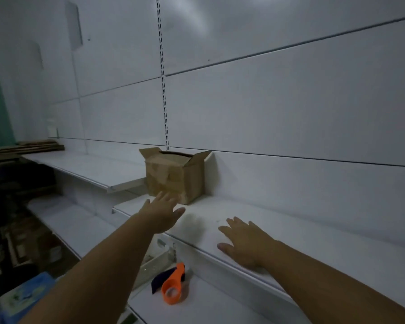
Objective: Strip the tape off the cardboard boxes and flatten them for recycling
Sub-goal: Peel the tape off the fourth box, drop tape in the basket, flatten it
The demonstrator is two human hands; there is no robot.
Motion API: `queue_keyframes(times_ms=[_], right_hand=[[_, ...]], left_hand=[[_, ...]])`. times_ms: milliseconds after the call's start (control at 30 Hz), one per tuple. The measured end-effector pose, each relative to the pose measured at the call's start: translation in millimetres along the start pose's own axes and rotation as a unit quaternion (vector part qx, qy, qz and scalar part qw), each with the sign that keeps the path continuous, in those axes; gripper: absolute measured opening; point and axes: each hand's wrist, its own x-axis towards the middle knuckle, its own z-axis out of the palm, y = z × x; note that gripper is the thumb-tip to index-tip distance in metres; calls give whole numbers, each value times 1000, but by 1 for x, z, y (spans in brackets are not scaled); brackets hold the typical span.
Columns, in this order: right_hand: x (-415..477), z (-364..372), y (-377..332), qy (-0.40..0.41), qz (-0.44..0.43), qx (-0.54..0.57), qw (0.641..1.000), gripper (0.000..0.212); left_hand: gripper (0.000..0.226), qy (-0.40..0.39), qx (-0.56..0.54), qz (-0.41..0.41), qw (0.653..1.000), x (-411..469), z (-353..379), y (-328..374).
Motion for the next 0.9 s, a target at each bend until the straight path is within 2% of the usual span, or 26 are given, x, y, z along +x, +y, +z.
queue_keyframes(times_ms=[100, 233, 333, 400, 500, 667, 800, 900], right_hand=[[36, 7, -5, 4, -1, 8, 1000, 61], [95, 4, -11, 42, -6, 56, 998, 62], [143, -4, -15, 69, -13, 80, 994, 63], [170, -5, -16, 86, -2, 90, 992, 66], [197, 1, -17, 93, 32, 143, 985, 74], [236, -1, -20, 109, 89, 193, 971, 88], [254, 7, -27, 146, 136, 286, 937, 90], [260, 11, -39, 172, 131, 386, 897, 90]], left_hand=[[52, 23, -19, 35, 999, 28, 5, -21], [54, 1, -4, 60, 998, 55, 18, -55], [51, 31, -37, 70, 996, 78, 13, -96], [51, 43, -31, 48, 997, 93, 10, -123], [54, 12, 4, -6, 1000, 117, 14, -155], [54, 3, 11, -41, 999, 165, 15, -188], [46, -53, -18, -3, 998, 205, 23, -208], [32, -38, -101, 48, 993, 229, 33, -216]])
